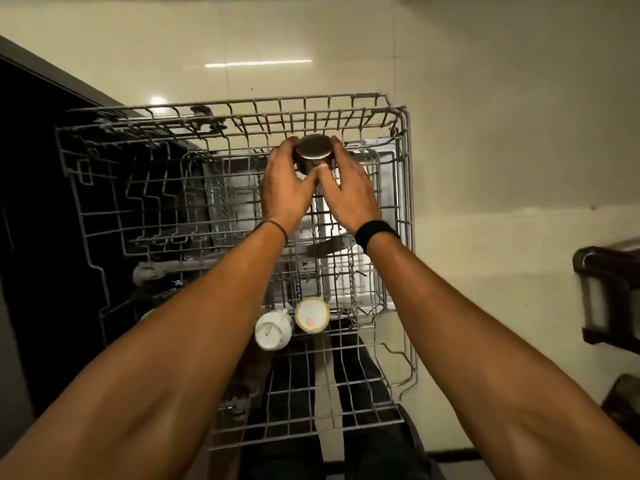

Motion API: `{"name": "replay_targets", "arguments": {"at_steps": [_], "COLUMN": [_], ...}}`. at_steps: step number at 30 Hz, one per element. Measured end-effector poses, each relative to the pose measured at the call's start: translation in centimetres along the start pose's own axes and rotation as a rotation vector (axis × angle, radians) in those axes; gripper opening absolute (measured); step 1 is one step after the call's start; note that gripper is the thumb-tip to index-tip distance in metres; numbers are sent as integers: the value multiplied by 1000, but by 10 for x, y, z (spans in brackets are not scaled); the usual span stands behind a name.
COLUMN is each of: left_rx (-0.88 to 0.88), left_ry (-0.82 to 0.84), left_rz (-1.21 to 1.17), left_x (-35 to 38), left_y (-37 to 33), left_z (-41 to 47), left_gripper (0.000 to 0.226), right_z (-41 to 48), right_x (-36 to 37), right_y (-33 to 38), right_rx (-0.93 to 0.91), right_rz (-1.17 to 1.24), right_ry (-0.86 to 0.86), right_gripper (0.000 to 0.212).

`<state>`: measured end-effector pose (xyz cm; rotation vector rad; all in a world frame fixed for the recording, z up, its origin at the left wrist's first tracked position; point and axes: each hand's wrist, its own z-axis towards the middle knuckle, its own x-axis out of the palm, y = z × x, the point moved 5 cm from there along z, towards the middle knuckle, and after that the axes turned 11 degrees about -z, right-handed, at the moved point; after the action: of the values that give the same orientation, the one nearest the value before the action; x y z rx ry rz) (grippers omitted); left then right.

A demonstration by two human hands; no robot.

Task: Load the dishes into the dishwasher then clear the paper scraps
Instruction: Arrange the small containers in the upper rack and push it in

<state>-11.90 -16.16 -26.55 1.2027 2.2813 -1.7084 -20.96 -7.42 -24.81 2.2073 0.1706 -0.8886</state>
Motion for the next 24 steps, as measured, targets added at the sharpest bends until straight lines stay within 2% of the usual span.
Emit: {"name": "replay_targets", "arguments": {"at_steps": [8, 12, 20, 24], "left_rx": [-13, -8, -52, -73], "left_ry": [53, 55, 114, 90], "left_rz": [127, 114, -52, -165], "left_x": [1, -11, -43, -64], "left_y": [-4, -24, -67, -97], "left_z": [7, -2, -77, -133], "left_gripper": [60, 58, 51, 48], "right_z": [13, 1, -67, -114], "right_x": [-7, -20, -67, -92], "right_y": [3, 11, 32, 50], "right_rx": [18, 11, 6, -17], "right_rz": [-13, 28, 114, 165], "right_ry": [68, 26, 54, 60], "right_gripper": [54, 52, 46, 45]}}
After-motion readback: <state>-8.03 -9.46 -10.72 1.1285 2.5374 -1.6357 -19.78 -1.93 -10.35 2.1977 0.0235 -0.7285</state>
